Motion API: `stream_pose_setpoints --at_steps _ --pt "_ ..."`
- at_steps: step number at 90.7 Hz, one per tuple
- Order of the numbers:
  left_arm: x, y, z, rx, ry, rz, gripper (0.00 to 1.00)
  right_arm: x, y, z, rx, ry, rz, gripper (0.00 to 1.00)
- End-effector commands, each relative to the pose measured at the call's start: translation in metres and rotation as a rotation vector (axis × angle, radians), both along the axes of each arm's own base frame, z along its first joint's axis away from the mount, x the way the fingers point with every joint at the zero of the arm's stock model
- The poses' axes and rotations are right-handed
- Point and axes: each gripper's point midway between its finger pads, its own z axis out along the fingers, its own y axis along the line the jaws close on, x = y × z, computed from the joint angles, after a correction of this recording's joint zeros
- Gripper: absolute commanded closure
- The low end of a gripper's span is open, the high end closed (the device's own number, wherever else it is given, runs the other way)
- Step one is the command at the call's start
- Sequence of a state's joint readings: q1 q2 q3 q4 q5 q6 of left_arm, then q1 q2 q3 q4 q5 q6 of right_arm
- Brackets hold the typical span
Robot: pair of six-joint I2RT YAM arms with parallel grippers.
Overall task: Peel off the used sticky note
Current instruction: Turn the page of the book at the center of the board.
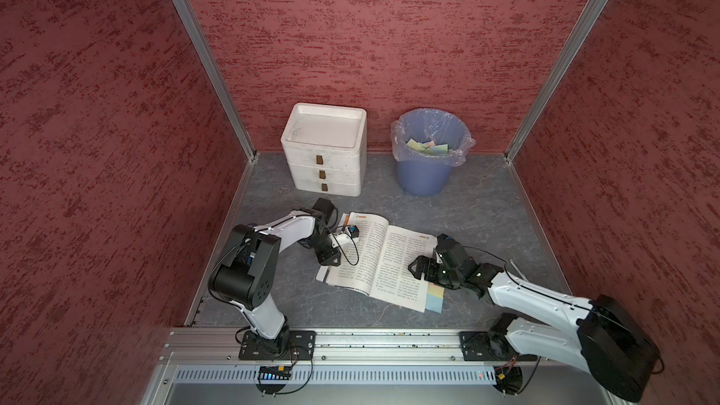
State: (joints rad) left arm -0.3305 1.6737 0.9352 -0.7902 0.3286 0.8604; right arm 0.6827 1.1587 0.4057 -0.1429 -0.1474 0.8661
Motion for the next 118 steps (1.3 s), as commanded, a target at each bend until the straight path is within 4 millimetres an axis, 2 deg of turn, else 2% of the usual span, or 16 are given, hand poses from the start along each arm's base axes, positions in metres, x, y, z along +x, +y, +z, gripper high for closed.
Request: stream_pose_setpoints --at_steps 1,18,38,62,75,102,118 --pt "-0.003 0.006 -0.011 0.041 -0.003 0.000 0.65 0.005 0.010 -0.003 0.040 0.002 0.016 0.05" --pt "-0.004 0.005 -0.011 0.047 -0.005 -0.008 0.65 0.004 0.015 0.006 0.080 -0.012 0.033 0.07" --pt "-0.006 0.004 -0.011 0.052 -0.003 -0.016 0.66 0.000 0.012 0.030 0.106 -0.053 0.038 0.07" --pt "-0.006 0.004 -0.011 0.051 -0.008 -0.016 0.66 0.002 0.019 0.027 0.126 -0.040 0.052 0.07" --pt "-0.007 0.005 -0.011 0.051 -0.007 -0.018 0.66 0.007 0.030 0.029 0.163 -0.040 0.073 0.07" --pt "-0.008 0.005 -0.009 0.041 -0.008 -0.016 0.66 0.011 0.058 0.075 0.221 -0.119 0.159 0.15" --pt "-0.003 0.008 0.007 -0.036 0.005 0.035 0.66 0.011 0.082 0.084 0.220 -0.132 0.220 0.15"
